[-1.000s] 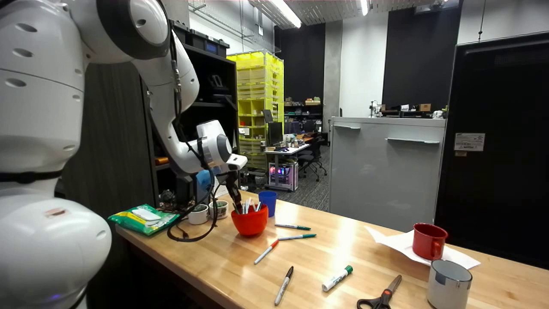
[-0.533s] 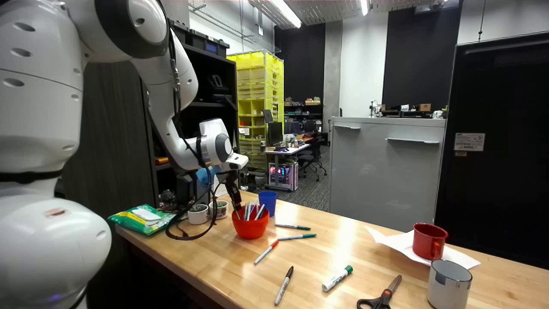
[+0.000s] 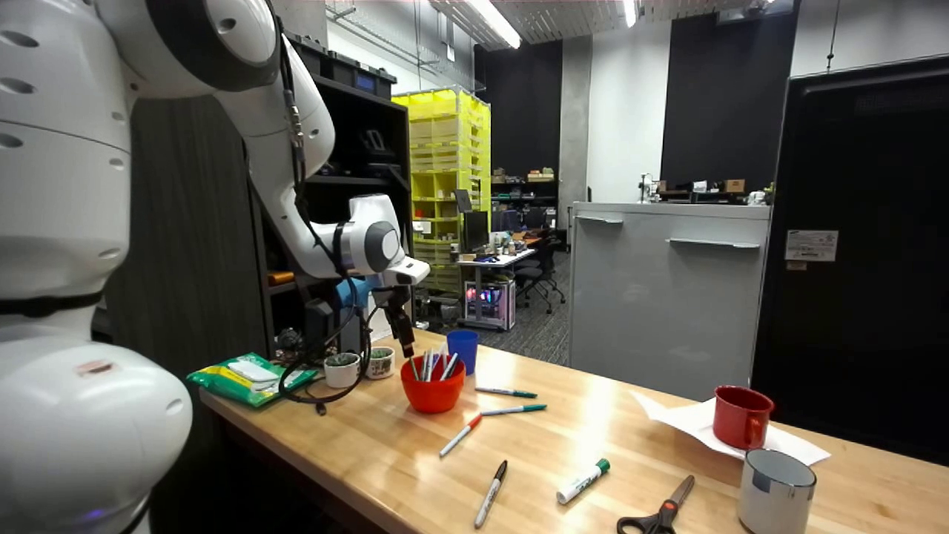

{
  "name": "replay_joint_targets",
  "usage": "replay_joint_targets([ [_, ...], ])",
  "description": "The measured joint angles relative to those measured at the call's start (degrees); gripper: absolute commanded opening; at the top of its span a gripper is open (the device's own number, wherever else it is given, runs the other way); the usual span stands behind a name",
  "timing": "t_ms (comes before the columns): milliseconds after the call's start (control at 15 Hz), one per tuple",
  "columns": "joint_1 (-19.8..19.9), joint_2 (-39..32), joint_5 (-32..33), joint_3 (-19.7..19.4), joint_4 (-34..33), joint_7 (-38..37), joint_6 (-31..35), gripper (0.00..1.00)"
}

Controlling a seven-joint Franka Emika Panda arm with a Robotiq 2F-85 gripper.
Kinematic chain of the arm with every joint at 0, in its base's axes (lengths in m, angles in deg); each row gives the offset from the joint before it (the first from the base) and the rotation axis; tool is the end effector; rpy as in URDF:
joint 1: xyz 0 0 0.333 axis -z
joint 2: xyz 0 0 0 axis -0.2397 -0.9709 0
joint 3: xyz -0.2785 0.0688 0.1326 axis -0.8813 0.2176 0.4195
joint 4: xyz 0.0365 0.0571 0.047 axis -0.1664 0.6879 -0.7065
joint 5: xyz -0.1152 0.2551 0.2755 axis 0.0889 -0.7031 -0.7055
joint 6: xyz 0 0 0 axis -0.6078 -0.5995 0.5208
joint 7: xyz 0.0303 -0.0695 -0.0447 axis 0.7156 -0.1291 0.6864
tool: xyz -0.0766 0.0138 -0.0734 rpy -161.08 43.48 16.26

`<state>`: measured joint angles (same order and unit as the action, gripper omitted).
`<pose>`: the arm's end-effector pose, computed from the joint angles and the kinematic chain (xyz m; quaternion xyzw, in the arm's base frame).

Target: Remove one pencil from the cup, then put the cup upright

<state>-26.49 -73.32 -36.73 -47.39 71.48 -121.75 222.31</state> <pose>0.5324 0.1608 0.3222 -0.9525 0.2755 -0.1252 0.0329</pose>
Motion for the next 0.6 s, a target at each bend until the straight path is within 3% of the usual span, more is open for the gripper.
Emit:
replay_joint_targets([
  [600,0.0,0.14,-0.88,0.55,0.13,0.98,-1.17,1.0],
])
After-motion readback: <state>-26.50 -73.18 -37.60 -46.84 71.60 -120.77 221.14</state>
